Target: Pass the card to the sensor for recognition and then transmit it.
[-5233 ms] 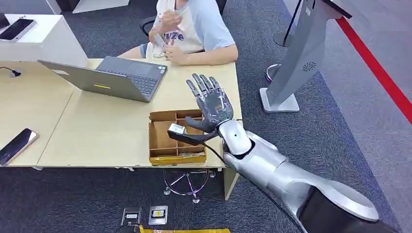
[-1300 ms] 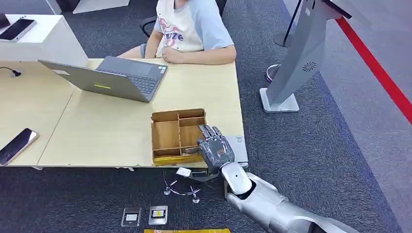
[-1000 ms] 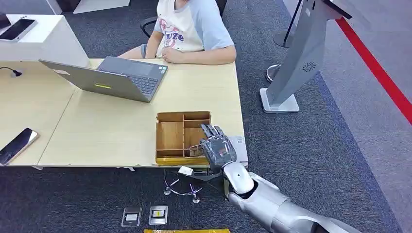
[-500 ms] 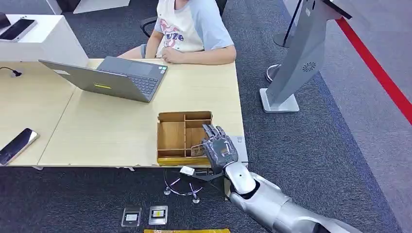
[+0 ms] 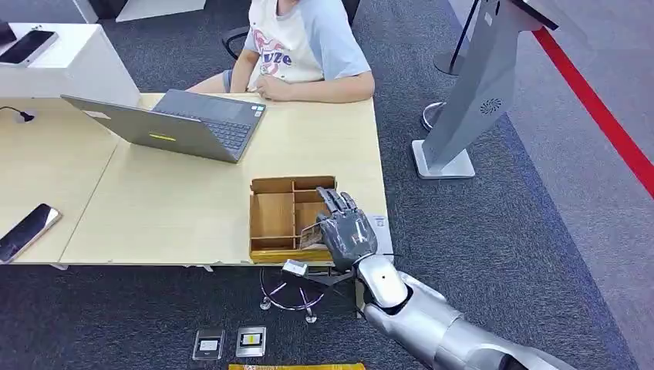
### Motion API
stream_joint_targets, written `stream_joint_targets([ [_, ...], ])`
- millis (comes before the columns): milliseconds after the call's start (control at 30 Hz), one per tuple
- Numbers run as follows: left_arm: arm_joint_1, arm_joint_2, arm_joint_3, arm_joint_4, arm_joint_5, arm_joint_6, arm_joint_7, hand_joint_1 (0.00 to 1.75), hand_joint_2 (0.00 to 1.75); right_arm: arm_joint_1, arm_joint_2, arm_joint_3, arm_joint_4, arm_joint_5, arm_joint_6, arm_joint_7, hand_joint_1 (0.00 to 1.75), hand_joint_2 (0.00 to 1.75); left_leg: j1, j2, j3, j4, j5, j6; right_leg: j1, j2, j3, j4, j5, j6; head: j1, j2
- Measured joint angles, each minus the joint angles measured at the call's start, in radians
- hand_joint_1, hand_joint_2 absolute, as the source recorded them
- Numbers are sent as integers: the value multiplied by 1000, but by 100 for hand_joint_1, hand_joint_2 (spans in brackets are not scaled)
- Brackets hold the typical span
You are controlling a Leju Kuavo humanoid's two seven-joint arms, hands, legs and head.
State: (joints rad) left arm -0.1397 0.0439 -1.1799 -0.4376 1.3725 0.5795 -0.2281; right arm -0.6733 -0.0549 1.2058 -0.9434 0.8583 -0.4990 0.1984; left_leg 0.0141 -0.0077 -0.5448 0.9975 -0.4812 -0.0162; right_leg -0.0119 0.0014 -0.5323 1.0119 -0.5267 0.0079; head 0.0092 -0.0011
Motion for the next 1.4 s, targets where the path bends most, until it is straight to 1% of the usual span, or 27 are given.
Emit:
stream_joint_targets([
  [267,0,0,0,0,2,0,-5,0,175,-1,0,-11,-30,0,-17,-14,175,175,0,0,0,0,0,0,0,0,0,0,0,0,0,0],
  [733,0,0,0,0,3,-2,-18,0,175,-11,9,-19,-40,-5,-31,-31,175,175,0,0,0,0,0,0,0,0,0,0,0,0,0,0],
  [1000,-1,0,0,0,-8,-2,-20,0,175,-53,17,-19,-48,27,-40,-21,175,175,0,0,0,0,0,0,0,0,0,0,0,0,0,0],
  [1167,-9,0,0,0,-20,-6,-20,0,175,-113,23,-19,-66,69,-21,-3,175,175,0,0,0,0,0,0,0,0,0,0,0,0,0,0],
  [1400,-12,-2,0,0,-22,-16,-20,0,175,-196,40,-18,-85,115,34,13,175,175,0,0,0,0,0,0,0,0,0,0,0,0,0,0],
])
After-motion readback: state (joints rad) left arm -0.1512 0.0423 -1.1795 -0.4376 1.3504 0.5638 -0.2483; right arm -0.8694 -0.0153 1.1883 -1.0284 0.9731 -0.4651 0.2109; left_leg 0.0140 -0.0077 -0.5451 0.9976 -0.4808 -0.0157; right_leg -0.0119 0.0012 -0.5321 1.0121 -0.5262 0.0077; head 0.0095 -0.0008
